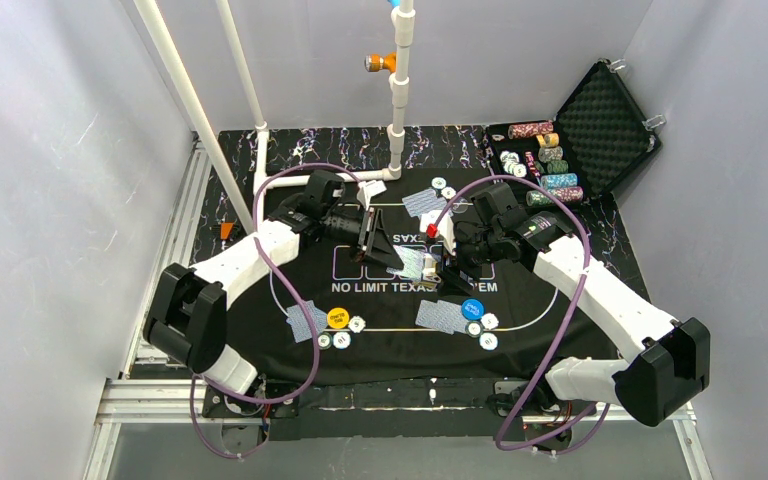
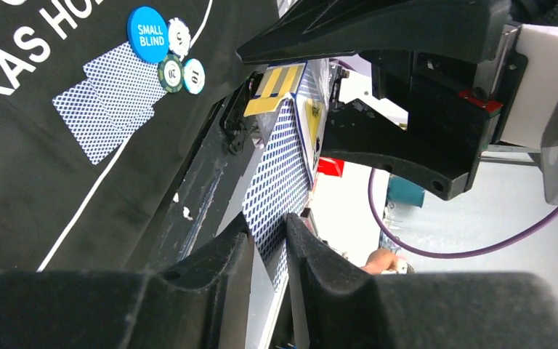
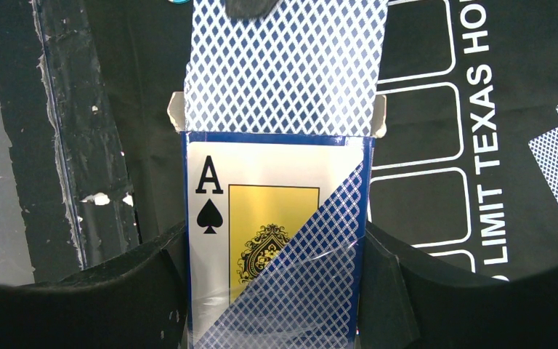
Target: Distribute texas hold em gaming equipment
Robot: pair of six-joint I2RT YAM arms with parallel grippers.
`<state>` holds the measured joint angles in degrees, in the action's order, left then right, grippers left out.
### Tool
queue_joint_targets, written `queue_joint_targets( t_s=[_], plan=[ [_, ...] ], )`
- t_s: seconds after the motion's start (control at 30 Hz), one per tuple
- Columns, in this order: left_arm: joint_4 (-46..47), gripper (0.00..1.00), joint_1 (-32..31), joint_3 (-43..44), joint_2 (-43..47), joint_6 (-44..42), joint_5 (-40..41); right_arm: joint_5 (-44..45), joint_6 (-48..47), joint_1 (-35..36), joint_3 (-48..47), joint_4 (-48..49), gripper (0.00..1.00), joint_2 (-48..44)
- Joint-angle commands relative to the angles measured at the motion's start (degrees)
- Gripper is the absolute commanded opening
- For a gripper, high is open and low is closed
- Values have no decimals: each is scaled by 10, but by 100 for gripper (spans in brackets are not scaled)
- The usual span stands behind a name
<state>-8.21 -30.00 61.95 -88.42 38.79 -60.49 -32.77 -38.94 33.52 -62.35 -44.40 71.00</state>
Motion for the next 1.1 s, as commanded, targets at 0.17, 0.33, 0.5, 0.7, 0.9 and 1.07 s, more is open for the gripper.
queue_joint_targets(
  t_s=[0.17, 0.33, 0.5, 0.7, 0.9, 1.07],
  plan=[
    [-68, 13, 51, 13, 56, -44, 2, -12, 4, -1, -14, 16, 1, -11],
    [-97, 0, 86, 26, 66, -65, -2, -9, 4, -2, -13, 16, 1, -13],
    [-110, 0, 124, 37, 79, -77, -26, -3, 3, -3, -11, 17, 1, -11],
    [-258, 0, 148, 98, 96, -295, 84, 13, 7, -3, -5, 18, 1, -15],
    [-326, 0, 133, 128, 96, -573, 314, 19, 12, -5, -8, 18, 1, -16],
    [-257, 0, 89, 55, 120, -770, 449, 17, 27, -13, 1, 34, 1, -13]
  ],
)
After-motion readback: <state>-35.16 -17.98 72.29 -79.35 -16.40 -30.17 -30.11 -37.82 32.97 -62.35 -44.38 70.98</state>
